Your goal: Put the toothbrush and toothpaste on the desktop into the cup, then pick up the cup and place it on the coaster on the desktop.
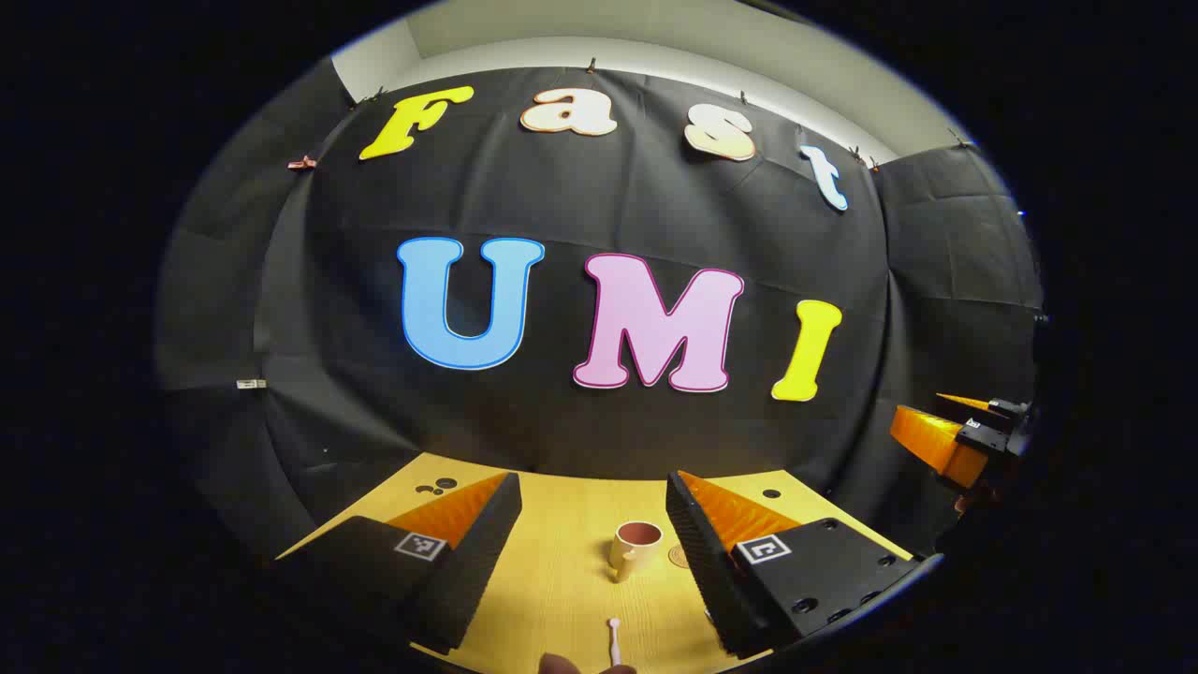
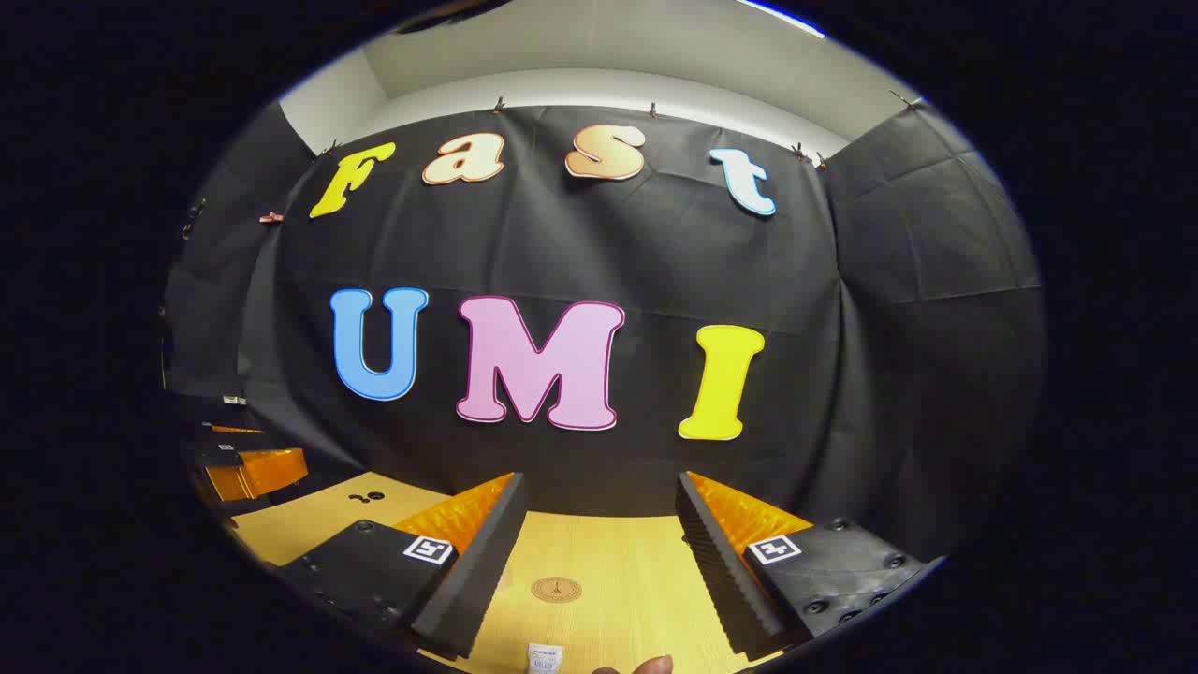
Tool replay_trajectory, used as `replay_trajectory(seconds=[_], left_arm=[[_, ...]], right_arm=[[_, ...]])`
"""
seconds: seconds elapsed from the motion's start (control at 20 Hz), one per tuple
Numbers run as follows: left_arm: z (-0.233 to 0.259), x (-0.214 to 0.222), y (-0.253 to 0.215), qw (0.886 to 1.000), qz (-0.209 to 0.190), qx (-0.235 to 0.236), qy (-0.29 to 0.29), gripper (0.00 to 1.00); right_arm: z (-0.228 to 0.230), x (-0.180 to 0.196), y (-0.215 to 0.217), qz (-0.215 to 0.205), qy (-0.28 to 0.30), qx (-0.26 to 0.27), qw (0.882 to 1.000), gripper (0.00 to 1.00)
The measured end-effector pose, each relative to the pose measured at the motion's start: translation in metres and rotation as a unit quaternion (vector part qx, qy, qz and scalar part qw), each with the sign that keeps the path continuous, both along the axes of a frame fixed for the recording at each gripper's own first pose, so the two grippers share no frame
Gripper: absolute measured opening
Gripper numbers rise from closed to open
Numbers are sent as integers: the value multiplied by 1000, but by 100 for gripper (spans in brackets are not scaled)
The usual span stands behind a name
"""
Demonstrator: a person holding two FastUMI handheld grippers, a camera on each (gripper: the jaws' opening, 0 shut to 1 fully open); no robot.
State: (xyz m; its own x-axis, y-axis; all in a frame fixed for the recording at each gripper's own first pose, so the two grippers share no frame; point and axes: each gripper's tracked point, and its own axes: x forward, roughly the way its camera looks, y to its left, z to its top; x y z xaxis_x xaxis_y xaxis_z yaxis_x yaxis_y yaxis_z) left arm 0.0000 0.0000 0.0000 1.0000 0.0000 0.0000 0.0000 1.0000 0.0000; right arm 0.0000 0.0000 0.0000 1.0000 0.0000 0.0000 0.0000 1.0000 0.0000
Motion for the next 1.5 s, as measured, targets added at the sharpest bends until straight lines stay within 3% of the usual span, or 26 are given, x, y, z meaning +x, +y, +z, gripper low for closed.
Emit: replay_trajectory(seconds=[0.55, 0.85, 1.0, 1.25, 1.5], left_arm=[[-10, 2, -6, 1000, -7, 7, 11, 96], [-15, 0, -4, 1000, -3, 5, 27, 96], [-24, -4, 1, 999, 1, 6, 35, 97], [-38, -13, 9, 998, 14, 12, 58, 97], [-48, -23, 12, 997, 23, 13, 70, 97]], right_arm=[[-7, 4, 0, 8, 11, -10, 1000, 97], [-40, 4, 5, 14, 62, -11, 998, 97], [-76, 4, 15, 31, 116, -11, 993, 98], [-155, -12, 36, 63, 251, 23, 966, 98], [-243, -38, 47, 75, 387, 55, 917, 96]])
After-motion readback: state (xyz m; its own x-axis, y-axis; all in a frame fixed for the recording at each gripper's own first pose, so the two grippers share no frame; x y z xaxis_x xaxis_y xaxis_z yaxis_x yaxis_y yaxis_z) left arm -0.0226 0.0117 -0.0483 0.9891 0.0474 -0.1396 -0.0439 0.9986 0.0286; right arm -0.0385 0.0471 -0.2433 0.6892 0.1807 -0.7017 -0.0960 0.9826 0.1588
